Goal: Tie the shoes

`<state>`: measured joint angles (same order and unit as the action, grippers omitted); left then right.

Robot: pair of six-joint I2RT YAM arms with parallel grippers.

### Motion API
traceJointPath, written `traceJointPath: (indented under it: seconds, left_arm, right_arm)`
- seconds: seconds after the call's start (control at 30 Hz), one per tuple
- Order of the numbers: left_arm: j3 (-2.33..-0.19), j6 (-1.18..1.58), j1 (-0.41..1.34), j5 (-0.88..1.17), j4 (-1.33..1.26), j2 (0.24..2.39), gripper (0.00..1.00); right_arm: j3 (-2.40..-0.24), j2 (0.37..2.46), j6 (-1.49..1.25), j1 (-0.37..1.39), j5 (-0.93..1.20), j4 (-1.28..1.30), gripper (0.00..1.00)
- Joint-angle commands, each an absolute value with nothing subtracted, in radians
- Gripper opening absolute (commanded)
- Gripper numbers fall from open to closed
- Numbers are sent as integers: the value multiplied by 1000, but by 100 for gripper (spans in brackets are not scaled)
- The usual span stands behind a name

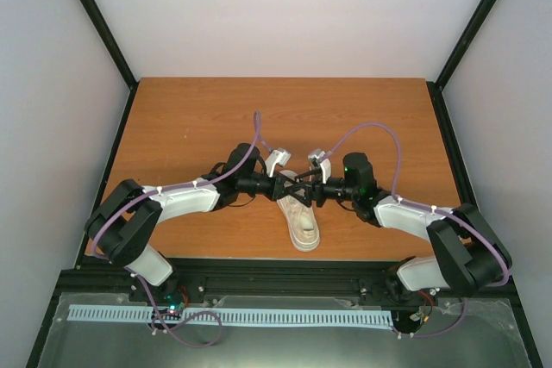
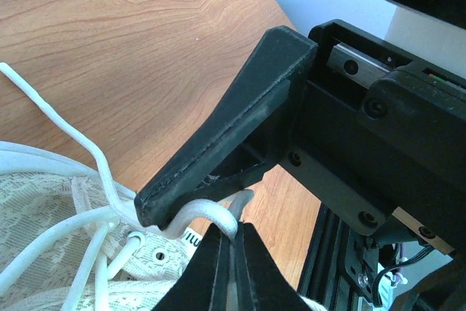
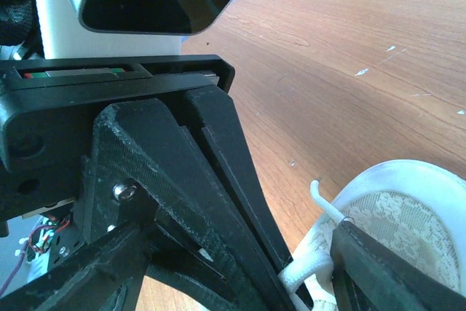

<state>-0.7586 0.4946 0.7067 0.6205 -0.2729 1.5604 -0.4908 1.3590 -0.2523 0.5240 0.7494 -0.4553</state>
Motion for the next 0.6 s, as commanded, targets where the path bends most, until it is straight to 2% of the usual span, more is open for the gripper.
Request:
traceJointPath:
  seconds: [0.0,0.17,0.33,0.57]
  left_arm:
    - [-787,503,703,617,-309,1543,1]
    - [-785,512,703,618,-315,1540,1]
    - [-788,517,703,629,-322,1539,1]
    - [-787,523,701,623,-324,1537,1]
  right_arm:
    - [-490,1385,-247,526,800,-463,68]
    - [-480,1399,-242,526,818,-462,69]
    - [-473,1419,-235,526,828,-462,74]
    - [-479,1429,-223,526,834,-444,68]
